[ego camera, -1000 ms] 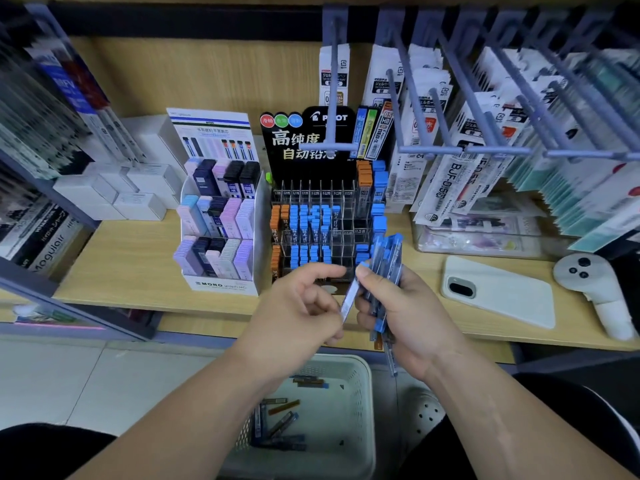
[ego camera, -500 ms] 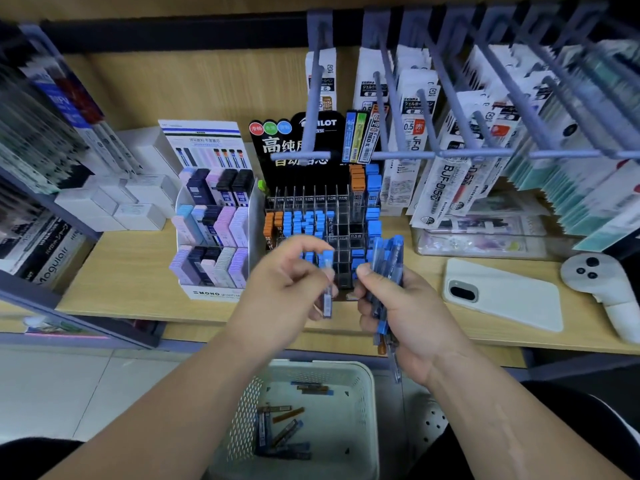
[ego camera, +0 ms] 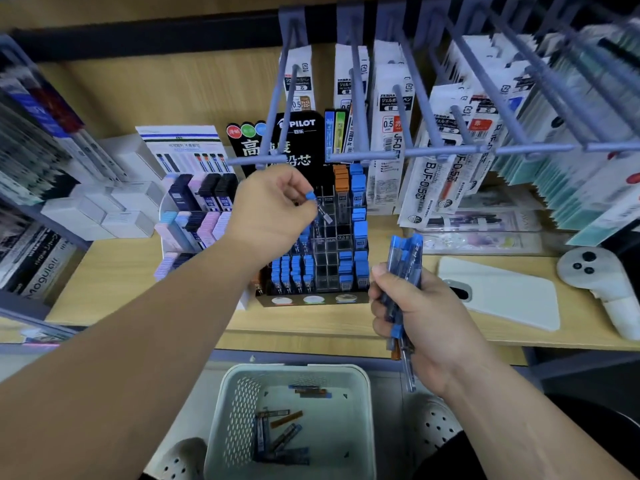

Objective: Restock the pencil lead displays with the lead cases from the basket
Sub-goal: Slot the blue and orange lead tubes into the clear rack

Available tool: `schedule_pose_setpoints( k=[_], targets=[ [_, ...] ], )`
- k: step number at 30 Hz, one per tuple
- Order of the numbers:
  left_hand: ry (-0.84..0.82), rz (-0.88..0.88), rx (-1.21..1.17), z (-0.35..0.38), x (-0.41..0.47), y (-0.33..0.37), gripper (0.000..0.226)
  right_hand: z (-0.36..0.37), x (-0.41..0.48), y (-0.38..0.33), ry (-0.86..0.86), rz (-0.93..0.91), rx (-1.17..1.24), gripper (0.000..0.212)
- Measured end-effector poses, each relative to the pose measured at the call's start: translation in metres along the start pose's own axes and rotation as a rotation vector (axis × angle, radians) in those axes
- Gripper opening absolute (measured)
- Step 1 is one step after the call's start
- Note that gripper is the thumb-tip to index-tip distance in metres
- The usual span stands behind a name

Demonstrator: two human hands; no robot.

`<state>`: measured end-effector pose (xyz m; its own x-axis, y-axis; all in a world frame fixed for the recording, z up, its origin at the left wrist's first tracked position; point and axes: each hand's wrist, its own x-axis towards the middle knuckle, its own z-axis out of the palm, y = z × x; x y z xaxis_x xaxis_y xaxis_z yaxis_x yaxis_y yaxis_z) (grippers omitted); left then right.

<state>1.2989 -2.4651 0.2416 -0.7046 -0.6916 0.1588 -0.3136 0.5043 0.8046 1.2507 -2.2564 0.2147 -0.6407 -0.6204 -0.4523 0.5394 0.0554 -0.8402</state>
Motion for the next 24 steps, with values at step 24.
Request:
schedule_pose_setpoints(
  k=[24],
  targets=[
    [-0.142, 0.229, 0.465, 0.001, 0.013, -0.006, 0.003, 0.004, -0.001, 0.002, -0.015, 0.009, -0.025, 0.007]
  ],
)
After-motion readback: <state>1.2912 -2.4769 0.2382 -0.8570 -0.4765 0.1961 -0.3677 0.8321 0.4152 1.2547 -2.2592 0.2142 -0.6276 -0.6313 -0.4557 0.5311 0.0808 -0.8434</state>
